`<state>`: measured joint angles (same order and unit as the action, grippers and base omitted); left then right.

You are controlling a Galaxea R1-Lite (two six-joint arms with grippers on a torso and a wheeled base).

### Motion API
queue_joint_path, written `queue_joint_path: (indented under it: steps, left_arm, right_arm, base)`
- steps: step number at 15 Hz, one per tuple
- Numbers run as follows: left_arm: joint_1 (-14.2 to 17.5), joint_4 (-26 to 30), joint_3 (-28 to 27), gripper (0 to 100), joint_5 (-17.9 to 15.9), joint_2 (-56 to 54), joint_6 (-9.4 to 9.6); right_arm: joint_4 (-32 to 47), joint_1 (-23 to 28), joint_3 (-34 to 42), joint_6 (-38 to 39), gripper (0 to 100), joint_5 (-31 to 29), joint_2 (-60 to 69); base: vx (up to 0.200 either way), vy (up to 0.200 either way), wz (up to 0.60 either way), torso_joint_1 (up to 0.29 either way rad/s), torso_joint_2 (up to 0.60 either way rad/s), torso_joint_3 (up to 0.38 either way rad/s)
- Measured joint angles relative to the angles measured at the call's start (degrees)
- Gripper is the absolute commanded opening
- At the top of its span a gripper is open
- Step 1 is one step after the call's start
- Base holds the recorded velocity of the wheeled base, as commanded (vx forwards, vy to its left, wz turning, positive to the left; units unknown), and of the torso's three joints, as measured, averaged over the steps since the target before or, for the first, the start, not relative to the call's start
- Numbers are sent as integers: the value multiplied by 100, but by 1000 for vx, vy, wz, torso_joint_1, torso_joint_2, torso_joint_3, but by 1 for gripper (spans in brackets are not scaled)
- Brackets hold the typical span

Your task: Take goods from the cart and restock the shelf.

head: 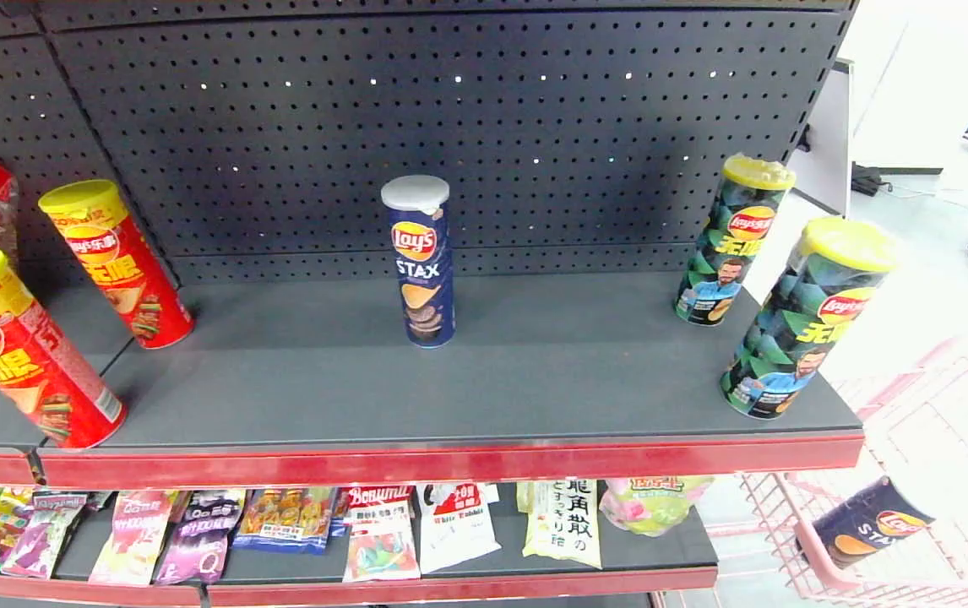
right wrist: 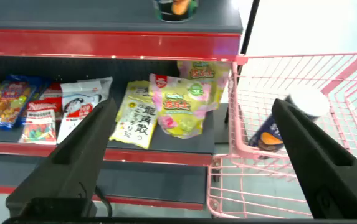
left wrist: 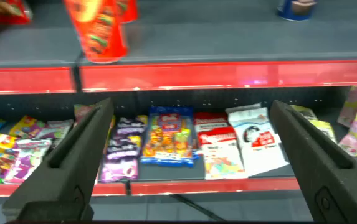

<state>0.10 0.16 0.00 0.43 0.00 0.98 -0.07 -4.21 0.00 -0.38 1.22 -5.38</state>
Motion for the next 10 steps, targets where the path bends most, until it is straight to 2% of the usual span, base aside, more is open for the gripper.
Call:
queue_joint_path:
  steps: [9, 10]
  left_arm:
    - [1, 2, 0, 100, 0, 0, -5]
    - [0, 2, 0, 100, 0, 0, -5]
  right_arm:
    - [0, 2, 0, 6, 100, -2, 0]
    - [-2, 2, 0, 6, 100, 0, 0]
  base:
    - [0, -200, 0, 4, 2, 5]
    - [0, 0, 0, 0, 0, 0]
